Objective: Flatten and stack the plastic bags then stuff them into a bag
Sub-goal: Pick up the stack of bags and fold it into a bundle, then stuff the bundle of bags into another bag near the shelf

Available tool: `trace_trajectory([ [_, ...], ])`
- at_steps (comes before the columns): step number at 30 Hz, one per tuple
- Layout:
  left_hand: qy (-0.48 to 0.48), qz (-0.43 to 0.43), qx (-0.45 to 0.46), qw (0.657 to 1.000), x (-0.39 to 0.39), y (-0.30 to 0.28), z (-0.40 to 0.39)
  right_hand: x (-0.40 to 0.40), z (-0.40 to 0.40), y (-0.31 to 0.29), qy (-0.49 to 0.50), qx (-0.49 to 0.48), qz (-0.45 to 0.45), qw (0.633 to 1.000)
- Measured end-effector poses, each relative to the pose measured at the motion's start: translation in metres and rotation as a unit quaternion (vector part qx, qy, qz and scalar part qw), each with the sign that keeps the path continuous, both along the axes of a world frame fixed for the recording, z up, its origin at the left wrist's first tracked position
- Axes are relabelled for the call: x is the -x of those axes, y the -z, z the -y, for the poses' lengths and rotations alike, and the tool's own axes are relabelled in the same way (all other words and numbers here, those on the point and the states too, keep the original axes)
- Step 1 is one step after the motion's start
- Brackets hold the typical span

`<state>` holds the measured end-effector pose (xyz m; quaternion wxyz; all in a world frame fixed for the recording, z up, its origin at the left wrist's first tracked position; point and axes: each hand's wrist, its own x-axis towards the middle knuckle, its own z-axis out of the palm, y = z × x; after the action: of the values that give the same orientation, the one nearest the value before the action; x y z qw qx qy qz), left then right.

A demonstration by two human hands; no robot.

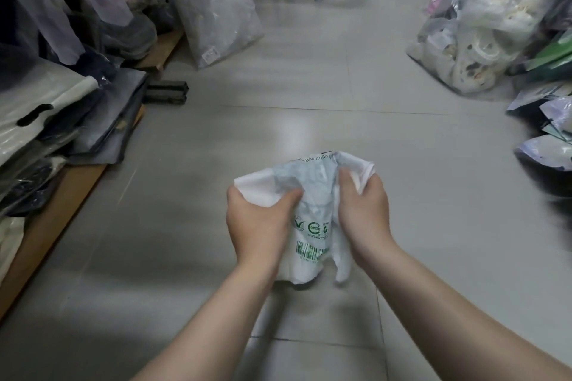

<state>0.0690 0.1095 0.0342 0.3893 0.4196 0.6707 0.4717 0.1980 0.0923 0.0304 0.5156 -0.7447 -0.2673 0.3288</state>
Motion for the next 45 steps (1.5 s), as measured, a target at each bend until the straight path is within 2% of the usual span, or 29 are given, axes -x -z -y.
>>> trace_trajectory([
  [4, -0.056, -0.023, -0.031, 0.998, -0.014, -0.002, 0.000, 0.017, 0.009, 0.001, -0.028, 0.002, -0.005, 1.000],
  [7, -0.035, -0.047, -0.052, 0.997, -0.020, 0.005, 0.000, 0.020, 0.011, 0.010, -0.038, 0.003, -0.013, 0.999],
  [10, -0.001, -0.064, -0.041, 0.997, -0.034, 0.009, 0.005, 0.020, 0.001, 0.023, -0.033, 0.009, 0.024, 0.999],
  [12, 0.013, -0.026, -0.014, 1.000, -0.045, 0.005, 0.005, 0.019, -0.006, 0.025, -0.025, 0.007, 0.024, 0.999],
  [15, 0.072, 0.077, 0.005, 0.994, -0.060, -0.009, -0.001, 0.008, -0.011, 0.013, -0.038, -0.040, -0.025, 0.998],
  [17, 0.156, 0.166, -0.007, 0.974, -0.069, -0.020, -0.003, -0.005, -0.011, -0.001, -0.047, -0.073, -0.066, 0.994],
  [20, 0.278, 0.347, 0.022, 0.895, -0.088, -0.048, -0.001, -0.032, -0.003, -0.027, -0.051, -0.145, -0.111, 0.982],
  [22, 0.340, 0.405, 0.064, 0.846, -0.104, -0.067, 0.003, -0.054, 0.008, -0.042, -0.051, -0.192, -0.137, 0.971],
  [23, 0.364, 0.405, 0.079, 0.835, -0.111, -0.072, 0.005, -0.065, 0.013, -0.047, -0.044, -0.192, -0.124, 0.972],
  [25, 0.414, 0.374, 0.097, 0.824, -0.128, -0.083, 0.010, -0.090, 0.029, -0.057, -0.002, -0.178, -0.104, 0.978],
  [27, 0.471, 0.286, 0.081, 0.831, -0.146, -0.092, 0.017, -0.116, 0.049, -0.063, 0.052, -0.169, -0.092, 0.980],
  [28, 0.502, 0.219, 0.046, 0.835, -0.156, -0.097, 0.022, -0.129, 0.061, -0.066, 0.078, -0.169, -0.083, 0.979],
  [30, 0.530, 0.050, -0.099, 0.841, -0.179, -0.101, 0.034, -0.151, 0.085, -0.071, 0.123, -0.170, -0.071, 0.975],
  [32, 0.524, -0.089, -0.239, 0.813, -0.204, -0.104, 0.050, -0.172, 0.114, -0.079, 0.162, -0.175, -0.061, 0.969],
  [33, 0.524, -0.118, -0.257, 0.803, -0.216, -0.105, 0.059, -0.181, 0.129, -0.083, 0.184, -0.179, -0.059, 0.965],
  [34, 0.534, -0.116, -0.241, 0.802, -0.228, -0.108, 0.070, -0.190, 0.146, -0.087, 0.210, -0.183, -0.059, 0.959],
  [36, 0.570, -0.075, -0.150, 0.805, -0.250, -0.112, 0.093, -0.208, 0.183, -0.093, 0.256, -0.188, -0.059, 0.946],
  [38, 0.623, -0.020, -0.037, 0.781, -0.271, -0.116, 0.123, -0.224, 0.226, -0.100, 0.300, -0.181, -0.050, 0.935],
  [40, 0.684, 0.041, 0.071, 0.725, -0.290, -0.117, 0.157, -0.237, 0.271, -0.105, 0.353, -0.170, -0.046, 0.919],
  [42, 0.737, 0.088, 0.171, 0.648, -0.302, -0.115, 0.190, -0.245, 0.317, -0.107, 0.413, -0.185, -0.054, 0.890],
  [43, 0.759, 0.105, 0.211, 0.607, -0.309, -0.111, 0.213, -0.247, 0.347, -0.108, 0.448, -0.192, -0.047, 0.872],
  [45, 0.785, 0.128, 0.258, 0.549, -0.315, -0.102, 0.246, -0.241, 0.392, -0.109, 0.501, -0.196, -0.047, 0.842],
])
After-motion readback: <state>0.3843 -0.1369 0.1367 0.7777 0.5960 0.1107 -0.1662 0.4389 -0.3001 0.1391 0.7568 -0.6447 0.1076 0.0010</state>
